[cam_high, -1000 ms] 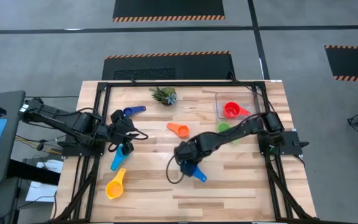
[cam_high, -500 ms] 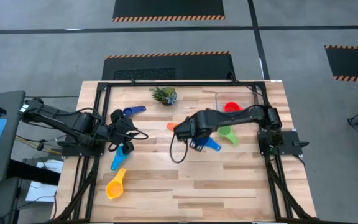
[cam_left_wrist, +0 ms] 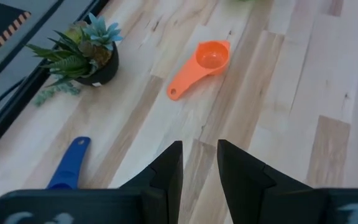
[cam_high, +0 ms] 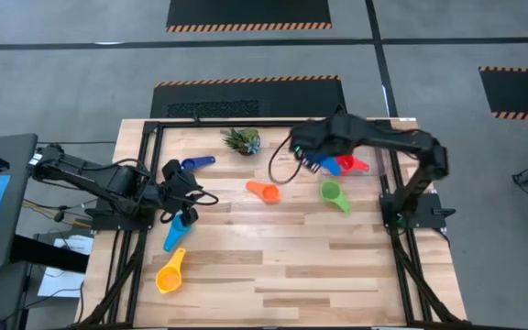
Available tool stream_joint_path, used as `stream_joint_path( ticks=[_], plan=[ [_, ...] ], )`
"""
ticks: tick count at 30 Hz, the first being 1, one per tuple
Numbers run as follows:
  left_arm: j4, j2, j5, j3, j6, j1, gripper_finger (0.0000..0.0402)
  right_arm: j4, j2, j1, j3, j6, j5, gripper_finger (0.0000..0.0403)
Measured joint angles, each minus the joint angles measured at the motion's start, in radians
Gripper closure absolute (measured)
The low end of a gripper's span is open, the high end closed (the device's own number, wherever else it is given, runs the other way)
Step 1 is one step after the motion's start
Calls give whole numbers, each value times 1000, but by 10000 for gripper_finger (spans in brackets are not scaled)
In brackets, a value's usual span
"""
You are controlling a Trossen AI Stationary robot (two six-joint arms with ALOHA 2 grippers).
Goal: Nest measuring cups in basket
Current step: Stack the blue measuring cup on top of the red measuring cup in the transparent bin
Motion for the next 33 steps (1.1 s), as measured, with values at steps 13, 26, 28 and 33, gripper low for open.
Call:
stream_joint_path(
  ticks=[13, 26, 28, 33],
  plan=[
    [2, 0, -85, 0, -77, 0, 313, 147, -184, -264, -396, -201, -35, 396],
    [3, 0, -94, 0, -139, 0, 313, 330, -184, -351, -613, -276, -43, 395],
    [3, 0, -94, 0, -139, 0, 313, 368, -182, -351, -628, -295, -43, 395],
    [7, 0, -94, 0, -141, 0, 313, 424, -176, -353, -633, -351, -34, 395]
  ],
)
